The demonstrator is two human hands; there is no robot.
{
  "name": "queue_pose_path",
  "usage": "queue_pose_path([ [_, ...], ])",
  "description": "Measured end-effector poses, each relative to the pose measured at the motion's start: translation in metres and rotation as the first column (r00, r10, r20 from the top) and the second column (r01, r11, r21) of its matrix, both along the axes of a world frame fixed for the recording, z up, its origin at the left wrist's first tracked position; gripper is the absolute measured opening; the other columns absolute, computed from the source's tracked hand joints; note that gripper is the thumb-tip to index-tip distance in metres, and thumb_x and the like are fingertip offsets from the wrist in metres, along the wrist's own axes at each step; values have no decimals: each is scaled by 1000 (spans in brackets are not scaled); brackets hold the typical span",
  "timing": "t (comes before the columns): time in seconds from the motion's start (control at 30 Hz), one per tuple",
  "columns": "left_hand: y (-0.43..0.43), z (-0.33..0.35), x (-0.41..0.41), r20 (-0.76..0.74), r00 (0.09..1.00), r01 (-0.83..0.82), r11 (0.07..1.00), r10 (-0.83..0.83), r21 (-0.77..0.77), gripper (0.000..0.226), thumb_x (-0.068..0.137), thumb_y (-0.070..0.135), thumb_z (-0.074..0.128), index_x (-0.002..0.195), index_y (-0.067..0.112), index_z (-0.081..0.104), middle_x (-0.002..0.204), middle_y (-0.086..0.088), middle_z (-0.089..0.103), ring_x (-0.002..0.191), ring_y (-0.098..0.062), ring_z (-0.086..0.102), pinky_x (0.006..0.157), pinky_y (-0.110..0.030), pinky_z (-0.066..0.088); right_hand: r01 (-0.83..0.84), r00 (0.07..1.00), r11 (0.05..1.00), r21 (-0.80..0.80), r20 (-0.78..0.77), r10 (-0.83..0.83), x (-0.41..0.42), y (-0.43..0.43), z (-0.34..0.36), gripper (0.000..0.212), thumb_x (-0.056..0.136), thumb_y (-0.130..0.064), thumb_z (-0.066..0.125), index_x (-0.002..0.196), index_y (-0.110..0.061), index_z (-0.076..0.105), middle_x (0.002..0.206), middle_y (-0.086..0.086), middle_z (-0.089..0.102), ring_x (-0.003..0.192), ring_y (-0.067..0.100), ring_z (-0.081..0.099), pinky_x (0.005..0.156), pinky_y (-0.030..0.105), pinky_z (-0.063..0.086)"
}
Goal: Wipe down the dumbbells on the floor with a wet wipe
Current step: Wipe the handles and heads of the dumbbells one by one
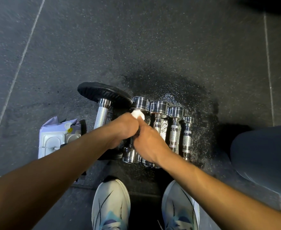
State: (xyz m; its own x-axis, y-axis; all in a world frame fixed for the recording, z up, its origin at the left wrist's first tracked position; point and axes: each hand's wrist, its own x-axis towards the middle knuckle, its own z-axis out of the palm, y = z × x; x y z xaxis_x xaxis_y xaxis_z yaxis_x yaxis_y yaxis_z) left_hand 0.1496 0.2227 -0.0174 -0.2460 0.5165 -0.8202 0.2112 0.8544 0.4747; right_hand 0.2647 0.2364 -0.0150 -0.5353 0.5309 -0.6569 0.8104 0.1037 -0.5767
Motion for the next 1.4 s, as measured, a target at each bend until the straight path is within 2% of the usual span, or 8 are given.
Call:
queue_pose_path([
  [0.13,-2,5,-7,-42,982,180,983,-182,-48,29,92,8,48,111,-12,58,84,-19,61,67,-16,46,59,-30,35,6,1000,1000,-12,24,-6,4,-6,4,51,97,-5,47,146,-10,36,132,15,61,105,29,65,85,39,58],
  [0.23,-4,4,-10,-30,933,354,930,-358,-103,16,91,8,51,82,5,64,69,-8,55,65,-17,47,55,-29,34,-35,996,999,-31,82,37,9,-12,6,35,97,-11,47,132,-14,39,111,14,63,95,31,64,80,46,58],
  [0.4,-9,5,-6,19,833,548,818,-554,-175,19,97,10,45,84,11,58,87,-9,60,79,-21,52,62,-29,39,-169,978,985,-45,115,173,16,-24,12,41,101,-18,50,138,-9,36,122,18,53,109,30,56,82,35,50],
  [0.5,-8,6,-8,50,834,550,818,-550,-169,18,97,9,46,84,10,58,84,-8,57,77,-20,50,59,-27,38,-207,971,978,-15,117,207,16,-24,16,40,101,-19,49,137,-7,38,125,18,55,125,29,45,100,37,47],
  [0.83,-4,-3,-23,122,968,240,953,-220,-185,19,76,-4,47,68,9,57,70,-9,54,73,-25,51,65,-35,45,-154,971,985,-76,173,165,7,-15,20,45,103,-24,47,147,-14,40,133,19,53,120,35,54,99,45,53],
  [1.13,-5,-2,-10,108,961,272,944,-255,-187,25,73,-6,45,59,14,50,67,-6,51,72,-23,46,66,-35,40,-127,969,989,-71,206,140,2,-15,9,54,101,-30,52,147,-14,28,124,22,57,108,35,61,83,40,55],
  [1.27,-4,4,-17,85,936,351,917,-340,-191,22,71,-8,50,59,9,54,63,-8,50,64,-22,46,56,-30,37,-180,969,984,9,175,176,5,-17,13,50,102,-33,52,145,-13,37,124,21,56,110,35,59,89,41,55],
  [1.4,0,13,-20,46,913,408,898,-406,-162,16,82,-2,50,80,7,63,75,-10,53,69,-22,44,58,-31,34,-207,969,978,34,143,200,9,-17,15,44,101,-35,51,140,-14,52,127,19,60,121,33,55,95,38,52],
])
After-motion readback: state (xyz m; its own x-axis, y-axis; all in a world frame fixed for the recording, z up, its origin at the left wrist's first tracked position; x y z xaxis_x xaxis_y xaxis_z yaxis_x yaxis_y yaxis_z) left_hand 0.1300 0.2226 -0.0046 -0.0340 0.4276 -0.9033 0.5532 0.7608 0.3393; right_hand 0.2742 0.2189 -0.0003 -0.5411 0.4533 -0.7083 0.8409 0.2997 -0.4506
